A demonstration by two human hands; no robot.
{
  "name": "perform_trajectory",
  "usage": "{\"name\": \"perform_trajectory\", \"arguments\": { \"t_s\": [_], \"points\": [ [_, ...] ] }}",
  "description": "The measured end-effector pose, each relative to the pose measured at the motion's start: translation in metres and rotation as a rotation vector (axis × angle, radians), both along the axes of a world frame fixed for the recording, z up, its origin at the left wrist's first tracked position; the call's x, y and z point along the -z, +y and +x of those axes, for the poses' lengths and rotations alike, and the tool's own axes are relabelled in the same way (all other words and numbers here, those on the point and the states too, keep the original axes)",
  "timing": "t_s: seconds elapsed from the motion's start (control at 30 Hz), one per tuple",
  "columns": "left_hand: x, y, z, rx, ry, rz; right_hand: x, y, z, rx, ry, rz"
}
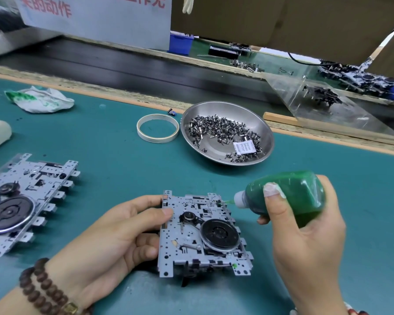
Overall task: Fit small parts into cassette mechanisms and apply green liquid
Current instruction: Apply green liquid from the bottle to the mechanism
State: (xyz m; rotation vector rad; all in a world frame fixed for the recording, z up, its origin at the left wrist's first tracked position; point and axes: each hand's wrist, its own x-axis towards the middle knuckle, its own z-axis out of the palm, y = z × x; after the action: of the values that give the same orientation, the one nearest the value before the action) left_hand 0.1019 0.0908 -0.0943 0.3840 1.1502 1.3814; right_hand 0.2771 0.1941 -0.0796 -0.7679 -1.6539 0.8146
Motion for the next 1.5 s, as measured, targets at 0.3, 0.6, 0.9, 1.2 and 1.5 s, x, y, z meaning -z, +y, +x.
{"name": "perform_trajectory", "arguments": {
  "t_s": [0.3,0.6,0.9,1.2,1.5],
  "points": [
    [0.0,0.0,0.0,0.002,0.007,-0.002,0.001,0.001,0.002,0.021,0.005,-0.005],
    [-0.001,0.002,0.0,-0.003,0.004,-0.002,-0.001,0.0,0.0,0.01,0.008,0.005],
    [-0.001,0.0,0.001,0.0,0.006,0.013,-0.004,-0.003,-0.001,-0.024,0.033,0.005],
    [-0.001,0.0,0.001,0.011,0.027,0.012,-0.008,0.0,0.001,-0.022,0.233,-0.132],
    [-0.007,0.001,0.015,-0.055,0.156,0.089,-0.007,0.0,0.002,-0.194,0.479,-0.502]
  ]
}}
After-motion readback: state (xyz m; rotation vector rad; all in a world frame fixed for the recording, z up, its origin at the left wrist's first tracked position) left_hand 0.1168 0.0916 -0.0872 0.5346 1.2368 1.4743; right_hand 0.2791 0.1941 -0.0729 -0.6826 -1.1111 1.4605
